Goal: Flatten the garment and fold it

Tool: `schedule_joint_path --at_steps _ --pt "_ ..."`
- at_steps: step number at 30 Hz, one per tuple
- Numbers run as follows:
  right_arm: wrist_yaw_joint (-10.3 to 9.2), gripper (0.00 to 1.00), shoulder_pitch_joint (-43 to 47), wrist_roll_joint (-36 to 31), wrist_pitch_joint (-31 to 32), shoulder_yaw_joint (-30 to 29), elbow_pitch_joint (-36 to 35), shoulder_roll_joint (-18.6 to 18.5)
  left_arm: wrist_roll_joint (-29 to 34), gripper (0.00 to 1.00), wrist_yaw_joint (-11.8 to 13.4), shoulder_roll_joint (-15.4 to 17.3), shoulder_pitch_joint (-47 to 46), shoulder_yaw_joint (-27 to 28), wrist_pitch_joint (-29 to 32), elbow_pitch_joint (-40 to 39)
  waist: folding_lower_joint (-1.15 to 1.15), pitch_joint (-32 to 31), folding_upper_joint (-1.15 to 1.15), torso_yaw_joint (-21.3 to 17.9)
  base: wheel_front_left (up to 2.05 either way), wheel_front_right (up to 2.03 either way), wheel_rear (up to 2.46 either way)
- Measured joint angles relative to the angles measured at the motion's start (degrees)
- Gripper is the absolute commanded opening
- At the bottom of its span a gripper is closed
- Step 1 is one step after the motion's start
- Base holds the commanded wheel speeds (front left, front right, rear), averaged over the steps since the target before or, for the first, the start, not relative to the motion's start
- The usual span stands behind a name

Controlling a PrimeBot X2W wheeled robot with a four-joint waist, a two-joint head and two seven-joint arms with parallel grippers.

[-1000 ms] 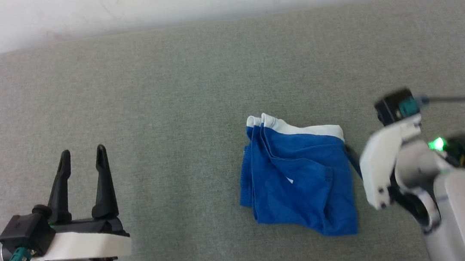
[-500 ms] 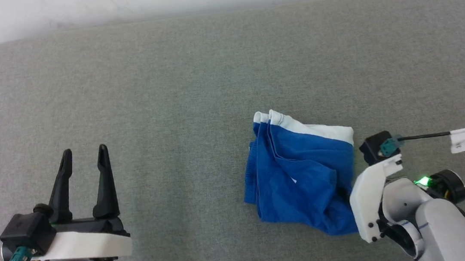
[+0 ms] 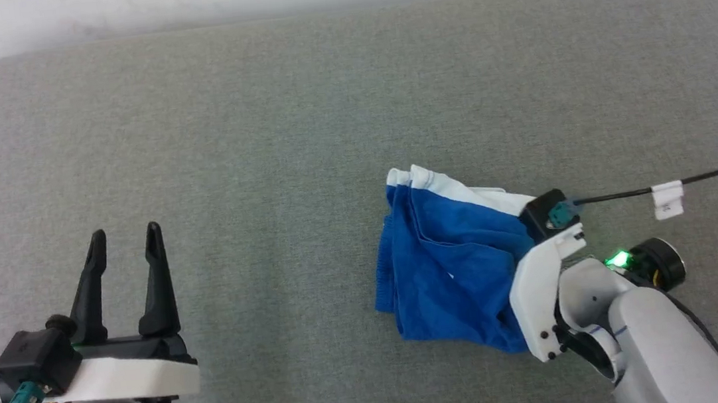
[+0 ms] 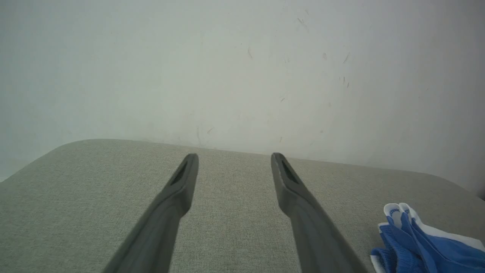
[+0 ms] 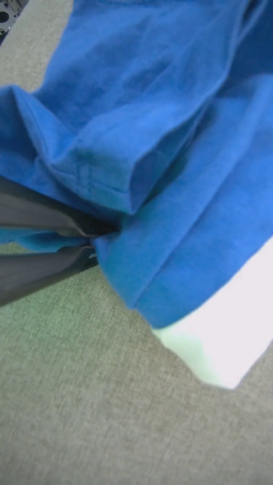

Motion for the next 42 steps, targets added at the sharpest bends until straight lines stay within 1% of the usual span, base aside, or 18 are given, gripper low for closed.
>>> schedule_joint_path --at_steps 3,7,11,14,20,23,25,30,32,36,40,42 --pt "-0.03 0.0 -1.0 -0.2 1.1 3.4 -1.1 -1.0 -0.2 1.0 0.0 -0.1 0.0 0.4 0.0 -0.7 0.01 0.0 0.0 -0.9 0.0 0.0 0.0" --pt "-0.02 0.0 -4.0 1.2 4.2 10.6 -4.9 -4.8 -0.4 1.0 0.0 0.0 0.0 1.2 0.0 -2.0 0.01 0.2 0.0 -3.5 0.0 0.0 0.0" --pt "-0.01 0.0 -9.0 4.6 7.2 16.7 -9.2 -9.0 -0.4 1.0 0.0 0.3 0.1 2.1 0.0 -3.1 0.01 0.5 0.0 -7.4 0.0 0.0 0.0" --pt "0.0 0.0 -12.6 6.4 8.3 19.6 -10.8 -12.3 -0.2 1.0 0.0 0.2 0.2 2.2 0.0 -4.2 0.01 1.0 0.0 -11.0 0.0 0.0 0.0" --pt "0.0 0.0 -17.5 8.7 8.1 21.2 -10.8 -17.5 0.1 1.0 0.0 0.7 0.0 0.8 0.0 -5.1 0.01 2.7 0.0 -18.3 0.0 0.0 0.0" --pt "-0.01 0.0 -19.7 8.7 7.0 20.4 -9.4 -19.7 0.1 1.0 0.0 2.2 -0.4 0.2 0.0 -5.4 0.01 4.2 0.0 -21.1 0.0 0.0 0.0" --pt "-0.01 0.0 -20.9 8.4 6.1 18.8 -8.5 -21.1 0.1 1.0 0.0 3.2 -1.2 0.0 0.1 -6.1 0.01 5.7 0.0 -22.4 0.0 0.0 0.0" --pt "-0.01 0.0 -22.9 6.1 3.4 14.1 -6.2 -25.0 0.1 1.0 0.0 5.6 -1.9 0.1 1.4 -8.0 0.01 9.9 0.0 -24.3 0.0 0.0 0.0" --pt "0.0 0.0 -23.3 4.5 2.2 12.5 -4.8 -26.5 -0.1 1.0 0.0 6.5 -2.3 0.2 1.9 -8.7 0.01 11.7 0.0 -24.4 0.0 0.0 0.0" --pt "-0.01 0.0 -23.5 1.8 0.3 7.1 -1.1 -28.4 -0.5 1.0 0.0 7.8 -2.7 0.5 2.6 -9.9 0.02 15.3 0.0 -23.8 0.0 0.0 0.0" --pt "0.0 0.0 -23.6 -1.9 -1.8 0.1 1.9 -29.4 -0.5 1.0 0.0 8.8 -3.2 0.9 3.1 -11.5 0.01 18.1 0.0 -22.4 0.0 0.0 0.0" --pt "0.0 0.0 -23.6 -3.6 -3.0 -4.6 3.3 -29.3 -0.6 1.0 0.0 9.2 -3.2 1.2 3.2 -11.9 0.02 19.2 0.0 -21.5 0.0 0.0 0.0"
